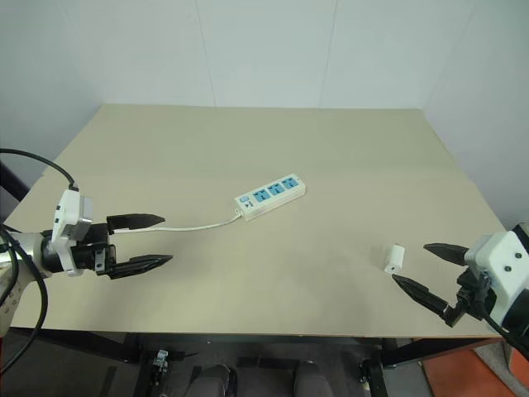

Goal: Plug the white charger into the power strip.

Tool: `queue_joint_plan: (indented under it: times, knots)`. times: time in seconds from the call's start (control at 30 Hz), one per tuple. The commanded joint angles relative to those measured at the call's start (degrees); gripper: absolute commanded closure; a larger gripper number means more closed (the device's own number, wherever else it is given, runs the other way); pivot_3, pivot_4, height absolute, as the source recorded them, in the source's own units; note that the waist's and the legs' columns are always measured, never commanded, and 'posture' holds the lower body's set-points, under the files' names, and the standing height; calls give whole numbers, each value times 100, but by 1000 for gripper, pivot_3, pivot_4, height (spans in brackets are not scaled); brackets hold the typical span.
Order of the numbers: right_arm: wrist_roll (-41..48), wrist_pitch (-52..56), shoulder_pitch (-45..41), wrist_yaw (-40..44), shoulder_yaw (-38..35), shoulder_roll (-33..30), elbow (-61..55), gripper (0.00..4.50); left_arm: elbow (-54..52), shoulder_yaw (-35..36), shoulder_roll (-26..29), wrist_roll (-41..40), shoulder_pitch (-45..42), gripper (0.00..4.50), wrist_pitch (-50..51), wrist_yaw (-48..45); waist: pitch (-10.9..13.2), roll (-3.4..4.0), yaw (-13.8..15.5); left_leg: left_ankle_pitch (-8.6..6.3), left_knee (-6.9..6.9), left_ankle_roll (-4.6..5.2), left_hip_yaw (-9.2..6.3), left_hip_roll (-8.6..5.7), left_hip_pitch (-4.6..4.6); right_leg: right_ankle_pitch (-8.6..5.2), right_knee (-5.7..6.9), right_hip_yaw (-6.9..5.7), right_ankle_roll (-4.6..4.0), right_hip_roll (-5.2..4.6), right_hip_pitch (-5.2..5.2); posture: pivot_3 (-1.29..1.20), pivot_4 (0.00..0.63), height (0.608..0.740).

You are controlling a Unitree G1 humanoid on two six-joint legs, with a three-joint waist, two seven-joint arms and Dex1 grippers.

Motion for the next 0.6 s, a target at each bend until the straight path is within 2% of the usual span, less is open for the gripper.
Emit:
queue_joint_plan:
  times: [0.03,0.6]
  knots:
    - [2,14,-28,-10,-163,-66,-124,0,-132,93,63,-119,-88,48,3,8,0,0,0,0,0,0,0,0,0,0,0,0,0,0,0,0,150,740]
    - [-100,-31,-79,-78,-74,-63,-162,0,-140,89,47,-148,-70,48,8,0,0,0,0,0,0,0,0,0,0,0,0,0,0,0,0,0,150,740]
